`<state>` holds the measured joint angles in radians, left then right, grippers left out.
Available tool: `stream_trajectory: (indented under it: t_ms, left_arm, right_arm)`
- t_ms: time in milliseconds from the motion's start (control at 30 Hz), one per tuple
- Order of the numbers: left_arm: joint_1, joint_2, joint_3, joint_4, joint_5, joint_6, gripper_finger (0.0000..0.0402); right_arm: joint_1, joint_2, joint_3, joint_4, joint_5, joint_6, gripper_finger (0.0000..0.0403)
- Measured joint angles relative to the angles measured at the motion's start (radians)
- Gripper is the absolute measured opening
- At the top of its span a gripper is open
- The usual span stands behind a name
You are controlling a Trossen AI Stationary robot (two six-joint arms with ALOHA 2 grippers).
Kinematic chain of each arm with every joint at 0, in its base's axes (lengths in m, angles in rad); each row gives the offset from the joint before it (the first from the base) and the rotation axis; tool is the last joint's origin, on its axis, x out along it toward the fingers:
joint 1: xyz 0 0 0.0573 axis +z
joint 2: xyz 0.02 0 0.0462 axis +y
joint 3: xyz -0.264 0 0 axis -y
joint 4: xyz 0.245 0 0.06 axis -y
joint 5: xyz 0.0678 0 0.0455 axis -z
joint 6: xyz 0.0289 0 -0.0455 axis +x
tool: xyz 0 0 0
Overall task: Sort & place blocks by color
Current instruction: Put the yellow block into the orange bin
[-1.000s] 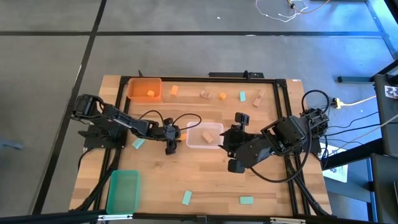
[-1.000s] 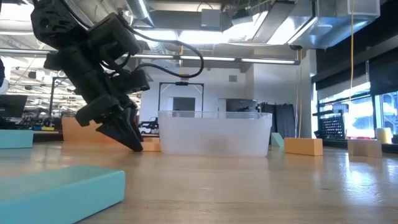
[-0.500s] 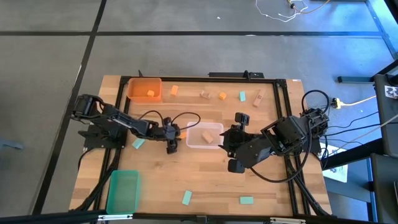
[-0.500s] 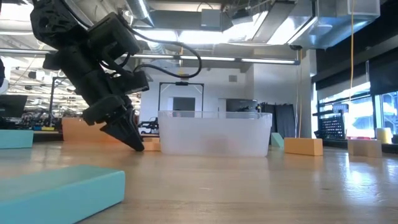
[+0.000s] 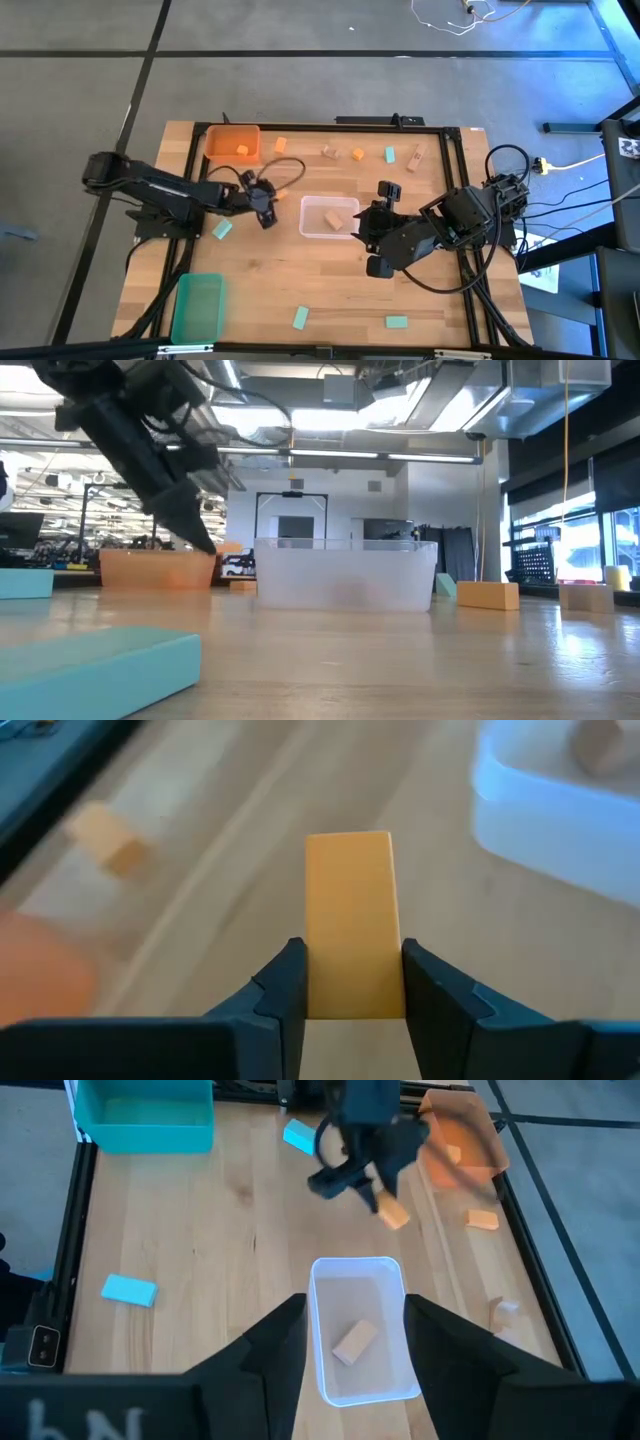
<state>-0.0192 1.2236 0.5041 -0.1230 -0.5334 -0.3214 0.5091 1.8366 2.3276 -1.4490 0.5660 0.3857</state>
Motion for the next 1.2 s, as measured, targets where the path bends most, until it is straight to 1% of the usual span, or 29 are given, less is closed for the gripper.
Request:
stream_trajectory:
  t_ms: [133,233,333,433,533,667,833,933,1133,1200]
  left_arm:
    - [0.065,-0.100,0.000,-0.065,-0.084,-0.036,0.0121]
    - [0.126,-0.170,0.000,-0.081,-0.139,-0.036,0.0121]
    - [0.214,-0.217,0.000,-0.083,-0.158,-0.022,0.0121]
    - [0.318,-0.233,0.002,-0.087,-0.156,-0.018,0.0121]
    - [0.437,-0.237,0.002,-0.106,-0.134,-0.018,0.0121]
    - [0.587,-0.222,0.002,-0.117,-0.041,-0.016,0.0121]
    - [0.721,-0.193,0.002,-0.120,0.046,-0.002,0.0121]
    - [0.772,-0.172,0.002,-0.124,0.102,0.002,0.0121]
    - [0.826,-0.119,0.002,-0.124,0.108,-0.009,0.0121]
    - [0.836,-0.101,0.002,-0.124,0.110,-0.009,0.0127]
  right_arm:
    - [0.000,0.000,0.000,0.000,0.002,-0.002,0.0168]
    - [0.000,0.000,0.000,0.000,0.016,-0.002,0.0168]
    - [0.000,0.000,0.000,0.000,0.016,-0.002,0.0168]
    - [0.000,0.000,0.000,0.000,0.016,-0.002,0.0168]
    - [0.000,0.000,0.000,0.000,0.016,-0.002,0.0168]
    - [0.000,0.000,0.000,-0.002,0.017,-0.002,0.0168]
    - [0.000,0.000,0.000,-0.018,0.017,-0.002,0.0168]
    - [0.000,0.000,0.000,-0.019,0.017,-0.002,0.0168]
    - [0.000,0.000,0.000,-0.020,0.017,-0.002,0.0168]
    - [0.000,0.000,0.000,-0.020,0.017,-0.002,0.0168]
